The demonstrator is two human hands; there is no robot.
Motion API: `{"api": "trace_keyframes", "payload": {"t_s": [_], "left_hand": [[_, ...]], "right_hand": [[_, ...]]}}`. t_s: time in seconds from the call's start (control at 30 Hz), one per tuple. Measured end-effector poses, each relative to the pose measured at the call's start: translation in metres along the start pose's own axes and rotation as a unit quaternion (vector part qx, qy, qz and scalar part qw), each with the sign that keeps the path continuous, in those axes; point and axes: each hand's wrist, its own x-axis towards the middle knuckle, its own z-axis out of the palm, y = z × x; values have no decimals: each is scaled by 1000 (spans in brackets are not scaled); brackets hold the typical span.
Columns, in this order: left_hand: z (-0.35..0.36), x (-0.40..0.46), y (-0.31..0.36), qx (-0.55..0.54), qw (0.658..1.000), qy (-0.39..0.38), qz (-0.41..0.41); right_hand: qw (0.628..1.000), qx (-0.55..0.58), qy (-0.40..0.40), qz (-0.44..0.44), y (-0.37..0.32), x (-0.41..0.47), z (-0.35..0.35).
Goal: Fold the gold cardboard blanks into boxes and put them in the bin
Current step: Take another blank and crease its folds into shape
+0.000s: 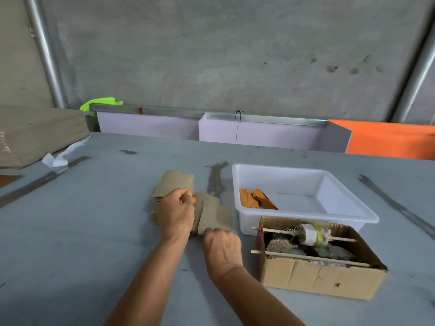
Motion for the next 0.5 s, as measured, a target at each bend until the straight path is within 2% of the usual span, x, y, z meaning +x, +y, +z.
{"api": "trace_keyframes", "payload": {"t_s": [0.17,0.23,0.27,0.37,0.43,0.5], "left_hand": [[-8,-5,4,34,998,35,28],[-10,-10,12,16,1000,17,18],[-9,-13,15,1,1000,1,7],[-5,-25,26,-53,996,-60,-42],[1,-36,33,-105,984,-119,-80],[7,-49,40,-129,971,-173,-104]], "right_hand": [[976,37,210,33,0,-24,-54],[946,169,262,93,15,-34,-69],[924,263,241,134,25,-38,-74],[818,494,198,216,65,-54,-81],[760,580,151,253,81,-72,-86],[718,627,130,273,93,-88,-87]]}}
